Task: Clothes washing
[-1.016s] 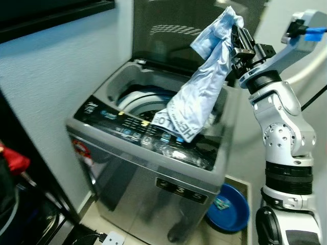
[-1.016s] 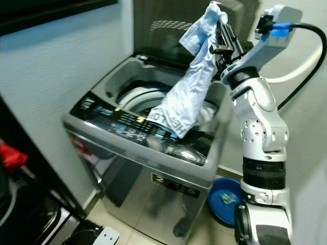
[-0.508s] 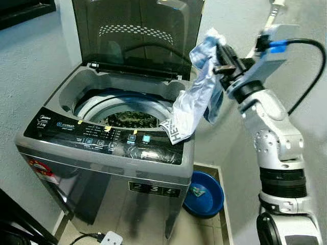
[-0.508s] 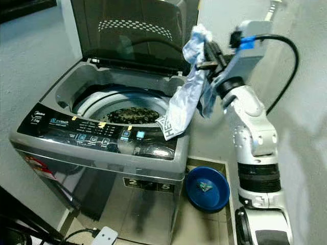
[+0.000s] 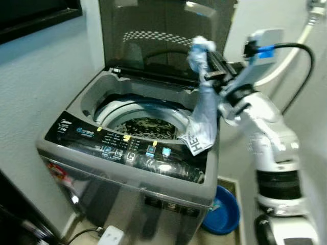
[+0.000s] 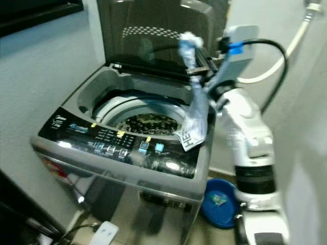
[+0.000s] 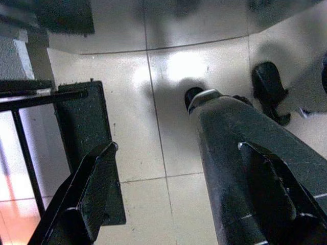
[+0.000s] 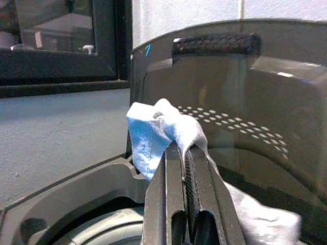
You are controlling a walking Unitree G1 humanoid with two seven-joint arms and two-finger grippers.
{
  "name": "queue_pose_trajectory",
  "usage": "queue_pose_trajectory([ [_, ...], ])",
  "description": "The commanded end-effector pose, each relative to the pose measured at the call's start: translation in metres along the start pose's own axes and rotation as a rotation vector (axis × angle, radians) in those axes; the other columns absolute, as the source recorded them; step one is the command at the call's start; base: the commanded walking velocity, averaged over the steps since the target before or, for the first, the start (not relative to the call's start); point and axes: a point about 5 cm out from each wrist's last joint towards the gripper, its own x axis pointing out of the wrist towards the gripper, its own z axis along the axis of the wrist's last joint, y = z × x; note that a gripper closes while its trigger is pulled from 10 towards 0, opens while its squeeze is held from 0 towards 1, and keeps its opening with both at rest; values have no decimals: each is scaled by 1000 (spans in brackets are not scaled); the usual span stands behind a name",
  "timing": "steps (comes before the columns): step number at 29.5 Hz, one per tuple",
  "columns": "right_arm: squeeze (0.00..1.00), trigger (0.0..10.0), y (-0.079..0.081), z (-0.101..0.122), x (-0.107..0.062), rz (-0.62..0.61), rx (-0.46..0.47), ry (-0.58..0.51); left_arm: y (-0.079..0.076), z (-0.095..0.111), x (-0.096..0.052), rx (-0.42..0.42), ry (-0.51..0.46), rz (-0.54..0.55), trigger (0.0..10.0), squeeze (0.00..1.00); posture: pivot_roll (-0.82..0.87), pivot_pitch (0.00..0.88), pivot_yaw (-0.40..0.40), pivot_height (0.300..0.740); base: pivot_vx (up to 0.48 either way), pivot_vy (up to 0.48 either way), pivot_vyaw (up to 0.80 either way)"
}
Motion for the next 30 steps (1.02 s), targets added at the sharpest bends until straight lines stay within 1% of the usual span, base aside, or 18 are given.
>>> queue_pose_trajectory([
  [1,0,10000,0,6,0,8,-18,-25,-6,-15,-2,-28,57,-20,10000,0,50,26,-42,740,0,0,0],
  [8,0,10000,3,5,1,26,-23,-23,-7,-18,-2,-27,73,-15,10000,0,52,23,-45,740,0,0,0],
  [14,0,10000,6,1,1,43,-41,-2,-7,-20,-2,-18,86,-11,10000,0,51,23,-45,740,0,0,0],
  [15,0,10000,10,-1,3,62,-41,1,-7,-21,-2,-16,88,-11,10000,0,52,23,-49,740,0,0,0],
  [16,0,10000,10,-1,3,62,-41,1,-7,-21,-2,-16,88,-11,10000,0,52,23,-49,740,0,0,0],
  [18,0,10000,18,-6,7,90,-39,9,-8,-22,-3,-14,90,-11,10000,0,54,24,-52,740,0,0,0],
  [19,0,10000,24,-14,9,108,-63,45,-8,-22,-3,-13,92,-11,10000,0,58,27,-54,740,0,0,0],
  [20,0,10000,31,-31,9,145,-100,140,-8,-23,-3,-13,93,-10,10000,0,60,27,-58,740,0,0,0],
  [21,0,10000,35,-44,8,171,-128,208,-8,-23,-3,-14,94,-10,10000,0,60,27,-58,740,0,0,0],
  [22,0,10000,38,-57,6,192,-184,269,-9,-23,-3,-15,94,-10,10000,0,62,26,-61,740,0,0,0],
  [24,0,10000,38,-57,6,192,-184,269,-9,-23,-3,-15,94,-10,10000,0,62,26,-61,740,0,0,0],
  [25,0,10000,39,-63,4,203,-219,300,-9,-23,-3,-16,95,-9,10000,0,62,26,-61,740,0,0,0],
  [26,0,10000,41,-74,-1,226,-244,355,-9,-24,-3,-19,95,-9,10000,0,66,26,-63,740,0,0,0],
  [27,0,10000,41,-74,-1,226,-244,355,-9,-24,-3,-19,95,-9,10000,0,66,26,-63,740,0,0,0],
  [28,0,10000,43,-84,-6,241,-262,410,-10,-24,-3,-21,96,-9,10000,0,65,27,-62,740,0,0,0],
  [30,0,10000,43,-84,-6,241,-262,410,-10,-24,-3,-21,96,-9,10000,0,65,27,-62,740,0,0,0],
])
